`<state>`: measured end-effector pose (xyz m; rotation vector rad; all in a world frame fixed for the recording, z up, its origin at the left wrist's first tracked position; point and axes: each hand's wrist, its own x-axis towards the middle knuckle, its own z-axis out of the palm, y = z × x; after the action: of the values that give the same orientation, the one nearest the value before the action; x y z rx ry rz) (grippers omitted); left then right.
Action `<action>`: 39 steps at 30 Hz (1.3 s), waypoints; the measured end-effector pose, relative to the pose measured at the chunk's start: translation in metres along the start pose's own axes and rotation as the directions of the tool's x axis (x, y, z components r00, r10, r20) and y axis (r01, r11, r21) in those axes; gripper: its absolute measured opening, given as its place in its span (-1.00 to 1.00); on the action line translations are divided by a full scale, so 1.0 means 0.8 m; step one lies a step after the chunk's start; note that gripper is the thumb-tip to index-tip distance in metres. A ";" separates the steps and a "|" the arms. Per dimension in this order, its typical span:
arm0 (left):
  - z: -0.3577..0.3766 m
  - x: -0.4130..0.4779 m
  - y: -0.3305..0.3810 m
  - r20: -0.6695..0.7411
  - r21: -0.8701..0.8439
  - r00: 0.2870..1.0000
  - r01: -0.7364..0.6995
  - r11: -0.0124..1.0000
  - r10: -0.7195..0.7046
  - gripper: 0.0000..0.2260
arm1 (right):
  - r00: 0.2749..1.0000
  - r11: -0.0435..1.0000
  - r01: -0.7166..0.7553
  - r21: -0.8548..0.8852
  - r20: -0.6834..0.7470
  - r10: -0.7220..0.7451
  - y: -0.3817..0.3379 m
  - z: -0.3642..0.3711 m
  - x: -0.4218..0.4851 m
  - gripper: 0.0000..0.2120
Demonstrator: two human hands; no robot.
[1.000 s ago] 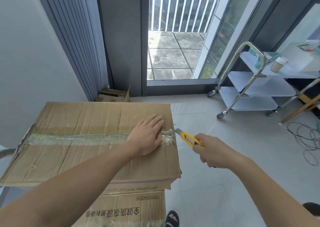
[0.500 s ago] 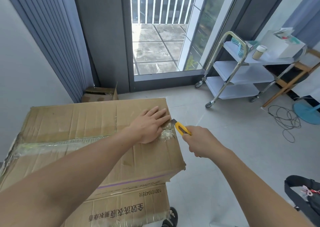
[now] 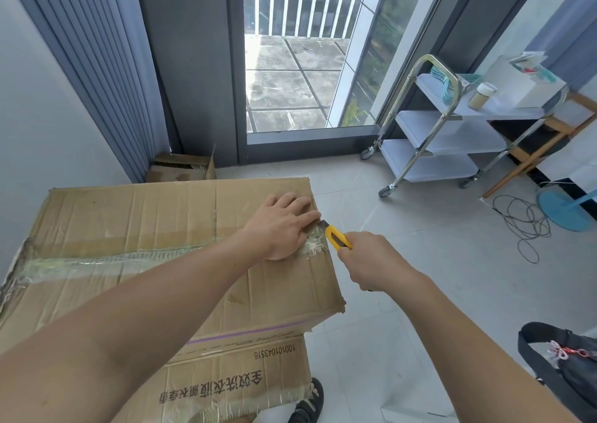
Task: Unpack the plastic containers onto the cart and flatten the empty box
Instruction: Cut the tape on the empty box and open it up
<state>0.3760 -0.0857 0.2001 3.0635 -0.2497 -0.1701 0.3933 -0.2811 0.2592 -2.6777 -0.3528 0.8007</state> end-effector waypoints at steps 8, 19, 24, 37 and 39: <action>0.002 0.006 0.002 -0.019 0.016 1.000 0.011 1.000 -0.011 -0.54 | 0.998 0.999 -0.042 -0.021 0.042 0.043 0.004 -0.007 -0.005 -0.89; 0.003 0.005 0.005 -0.019 0.016 0.999 0.028 0.999 -0.028 -0.54 | 0.995 0.997 -0.052 -0.052 0.087 0.056 0.004 -0.012 -0.013 -0.91; 0.004 0.003 0.006 -0.014 0.018 0.999 0.031 0.999 -0.031 -0.54 | 0.996 0.996 -0.038 -0.084 0.083 0.045 0.005 -0.011 -0.019 -0.92; 0.003 -0.027 0.023 -0.123 -0.016 0.989 0.077 0.997 -0.078 -0.63 | 1.000 0.999 0.019 -0.040 0.004 -0.019 0.021 -0.007 -0.037 -0.84; 0.000 -0.032 0.030 -0.062 -0.054 0.990 0.123 0.991 -0.127 -0.77 | 1.000 0.999 0.019 -0.032 0.012 -0.019 0.021 -0.001 -0.034 -0.83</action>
<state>0.3471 -0.1055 0.2042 3.0287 -0.0489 -0.0812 0.3739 -0.3051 0.2670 -2.6967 -0.3964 0.8118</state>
